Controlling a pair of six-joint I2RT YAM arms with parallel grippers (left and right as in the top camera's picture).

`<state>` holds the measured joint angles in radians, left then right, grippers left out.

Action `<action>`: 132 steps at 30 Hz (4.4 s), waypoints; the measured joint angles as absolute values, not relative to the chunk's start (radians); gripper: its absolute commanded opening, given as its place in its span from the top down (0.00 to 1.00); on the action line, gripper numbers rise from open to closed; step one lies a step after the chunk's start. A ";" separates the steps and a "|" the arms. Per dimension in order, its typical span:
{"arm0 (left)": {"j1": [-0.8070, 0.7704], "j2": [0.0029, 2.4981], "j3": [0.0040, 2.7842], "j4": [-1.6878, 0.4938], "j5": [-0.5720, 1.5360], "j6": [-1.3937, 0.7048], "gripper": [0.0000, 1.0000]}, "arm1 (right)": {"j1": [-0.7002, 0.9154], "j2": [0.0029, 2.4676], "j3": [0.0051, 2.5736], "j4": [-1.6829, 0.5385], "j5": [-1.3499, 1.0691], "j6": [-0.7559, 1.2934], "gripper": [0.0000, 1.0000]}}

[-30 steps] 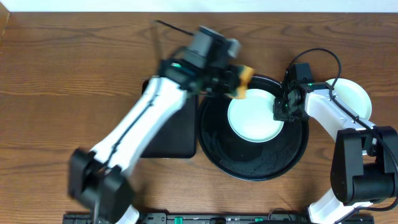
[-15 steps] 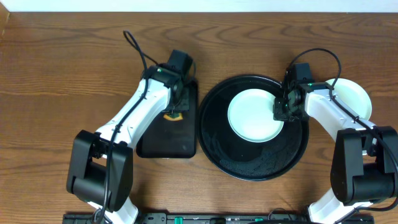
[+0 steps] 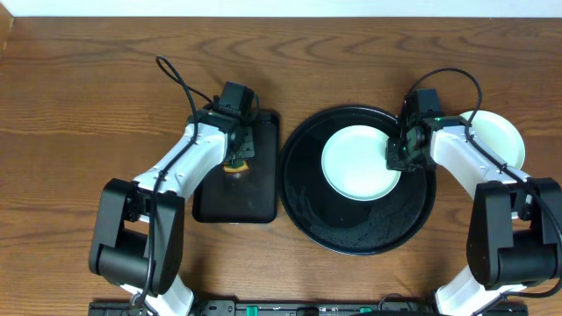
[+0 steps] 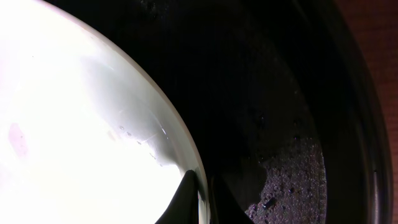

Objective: Clean dirty plates on tray and stack at the side

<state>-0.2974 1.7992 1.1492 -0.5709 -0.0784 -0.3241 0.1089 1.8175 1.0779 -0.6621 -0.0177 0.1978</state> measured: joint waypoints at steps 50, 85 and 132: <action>-0.297 1.799 1.134 -0.561 -0.081 -0.317 0.15 | 0.120 1.388 1.046 -0.637 0.145 0.139 0.99; -0.297 1.799 1.134 -0.561 -0.081 -0.317 0.15 | 1.055 1.340 1.046 -0.594 1.519 0.048 0.99; -0.297 1.799 1.132 -0.561 -0.081 -0.317 0.15 | -0.593 1.650 1.048 -0.437 -0.072 0.276 0.56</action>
<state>-0.2974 1.7992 1.1324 -0.5610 -0.0814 -0.3168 -0.5926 1.6501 1.0481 -0.4366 -0.0715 0.2756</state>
